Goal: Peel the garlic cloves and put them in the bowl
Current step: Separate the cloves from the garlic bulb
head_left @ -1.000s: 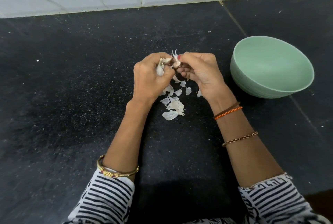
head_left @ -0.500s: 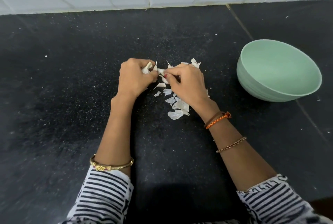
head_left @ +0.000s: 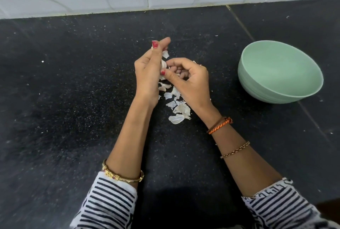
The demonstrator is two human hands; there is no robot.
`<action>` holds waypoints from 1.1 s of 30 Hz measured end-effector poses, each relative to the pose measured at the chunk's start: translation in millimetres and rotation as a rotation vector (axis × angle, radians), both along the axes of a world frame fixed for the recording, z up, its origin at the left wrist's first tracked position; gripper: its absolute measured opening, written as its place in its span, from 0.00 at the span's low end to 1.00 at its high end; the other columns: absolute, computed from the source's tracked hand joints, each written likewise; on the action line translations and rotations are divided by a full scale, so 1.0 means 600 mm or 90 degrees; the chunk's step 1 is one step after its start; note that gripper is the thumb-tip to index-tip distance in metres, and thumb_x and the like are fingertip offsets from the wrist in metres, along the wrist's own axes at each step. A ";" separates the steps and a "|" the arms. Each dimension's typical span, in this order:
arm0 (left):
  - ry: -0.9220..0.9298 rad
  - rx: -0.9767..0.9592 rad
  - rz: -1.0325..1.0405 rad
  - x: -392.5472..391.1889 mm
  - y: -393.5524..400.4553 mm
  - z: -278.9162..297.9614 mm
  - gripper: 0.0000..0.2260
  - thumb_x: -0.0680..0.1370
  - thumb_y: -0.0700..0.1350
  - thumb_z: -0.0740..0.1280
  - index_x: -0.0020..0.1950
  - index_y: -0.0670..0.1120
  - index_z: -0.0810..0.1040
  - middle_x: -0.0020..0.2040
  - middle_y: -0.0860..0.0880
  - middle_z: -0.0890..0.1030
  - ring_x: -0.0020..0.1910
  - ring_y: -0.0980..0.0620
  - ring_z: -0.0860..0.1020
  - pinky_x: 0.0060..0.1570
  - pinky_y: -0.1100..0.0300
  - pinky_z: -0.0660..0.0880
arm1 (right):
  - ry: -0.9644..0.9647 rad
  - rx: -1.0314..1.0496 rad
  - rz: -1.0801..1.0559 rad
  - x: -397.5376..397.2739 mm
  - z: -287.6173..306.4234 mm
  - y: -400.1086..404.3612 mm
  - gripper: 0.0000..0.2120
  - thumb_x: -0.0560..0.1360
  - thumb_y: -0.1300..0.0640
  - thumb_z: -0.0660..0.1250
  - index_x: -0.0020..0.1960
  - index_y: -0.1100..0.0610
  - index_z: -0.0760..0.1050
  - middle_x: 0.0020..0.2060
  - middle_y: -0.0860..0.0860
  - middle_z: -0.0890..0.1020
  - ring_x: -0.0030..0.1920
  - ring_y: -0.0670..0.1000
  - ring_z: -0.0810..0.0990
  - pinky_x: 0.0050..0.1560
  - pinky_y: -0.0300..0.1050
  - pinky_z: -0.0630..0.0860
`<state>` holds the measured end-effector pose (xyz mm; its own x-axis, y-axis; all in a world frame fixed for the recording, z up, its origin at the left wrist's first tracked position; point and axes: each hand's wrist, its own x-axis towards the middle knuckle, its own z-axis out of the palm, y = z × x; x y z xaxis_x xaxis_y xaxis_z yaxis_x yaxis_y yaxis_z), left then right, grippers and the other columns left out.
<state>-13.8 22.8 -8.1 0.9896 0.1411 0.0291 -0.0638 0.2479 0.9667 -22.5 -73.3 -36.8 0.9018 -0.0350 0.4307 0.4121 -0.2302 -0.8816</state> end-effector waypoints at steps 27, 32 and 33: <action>-0.152 0.051 -0.015 0.008 0.001 -0.033 0.06 0.72 0.36 0.69 0.46 0.44 0.82 0.42 0.54 0.80 0.41 0.59 0.79 0.44 0.63 0.75 | 0.042 0.030 -0.047 0.011 0.004 -0.024 0.11 0.78 0.62 0.61 0.51 0.67 0.80 0.28 0.36 0.76 0.31 0.35 0.74 0.36 0.30 0.68; -0.234 0.114 0.048 0.002 -0.015 -0.040 0.10 0.71 0.35 0.69 0.52 0.42 0.79 0.41 0.52 0.79 0.42 0.61 0.78 0.45 0.64 0.75 | 0.052 -0.039 -0.122 0.004 0.007 -0.015 0.22 0.78 0.63 0.60 0.28 0.48 0.66 0.20 0.40 0.67 0.24 0.40 0.67 0.28 0.31 0.62; -0.238 0.112 0.061 0.002 -0.017 -0.041 0.10 0.71 0.35 0.69 0.51 0.42 0.79 0.41 0.53 0.79 0.43 0.61 0.78 0.45 0.64 0.75 | 0.057 -0.035 -0.129 0.003 0.009 -0.013 0.22 0.78 0.62 0.60 0.26 0.50 0.65 0.21 0.41 0.66 0.24 0.41 0.65 0.27 0.32 0.62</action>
<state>-12.5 12.7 -32.8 0.8890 0.1920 0.4158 -0.4330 0.0567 0.8996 -20.4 -81.3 -31.1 0.9133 -0.1984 0.3557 0.2735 -0.3484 -0.8966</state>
